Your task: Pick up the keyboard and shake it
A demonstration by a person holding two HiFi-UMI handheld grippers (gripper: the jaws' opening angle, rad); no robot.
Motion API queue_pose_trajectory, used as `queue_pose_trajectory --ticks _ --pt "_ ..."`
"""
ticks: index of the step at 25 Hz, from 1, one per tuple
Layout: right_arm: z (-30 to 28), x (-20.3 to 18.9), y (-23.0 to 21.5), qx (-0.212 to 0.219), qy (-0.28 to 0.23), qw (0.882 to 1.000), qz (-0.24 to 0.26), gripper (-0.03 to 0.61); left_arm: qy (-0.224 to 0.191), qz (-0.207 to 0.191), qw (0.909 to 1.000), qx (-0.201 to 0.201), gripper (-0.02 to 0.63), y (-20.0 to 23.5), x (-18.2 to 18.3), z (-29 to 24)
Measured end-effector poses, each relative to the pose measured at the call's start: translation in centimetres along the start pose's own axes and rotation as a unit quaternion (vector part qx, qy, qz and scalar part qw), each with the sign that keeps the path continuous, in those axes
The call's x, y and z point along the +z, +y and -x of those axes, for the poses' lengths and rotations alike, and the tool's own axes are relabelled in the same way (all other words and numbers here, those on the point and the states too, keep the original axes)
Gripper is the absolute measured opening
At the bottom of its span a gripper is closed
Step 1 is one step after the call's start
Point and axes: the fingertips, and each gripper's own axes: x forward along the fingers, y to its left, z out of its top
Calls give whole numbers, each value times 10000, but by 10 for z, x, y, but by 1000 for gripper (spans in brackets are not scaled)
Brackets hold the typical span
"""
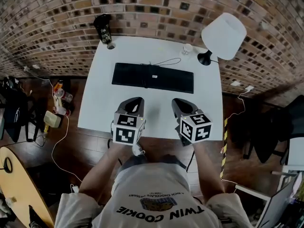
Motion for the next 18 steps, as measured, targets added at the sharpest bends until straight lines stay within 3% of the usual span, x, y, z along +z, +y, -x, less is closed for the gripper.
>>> queue_pose_trajectory --ticks 8,11,18 --pt "-19 4 -65 -449 181 9977 -476 42 119 -28 9999 -119 32 77 11 -42" --pt "-27 3 -87 -428 257 9961 -723 100 233 30 9997 -28 67 111 14 -62" --pt "-62 4 -144 -399 539 9939 -879 139 592 602 9963 182 123 194 8 -101"
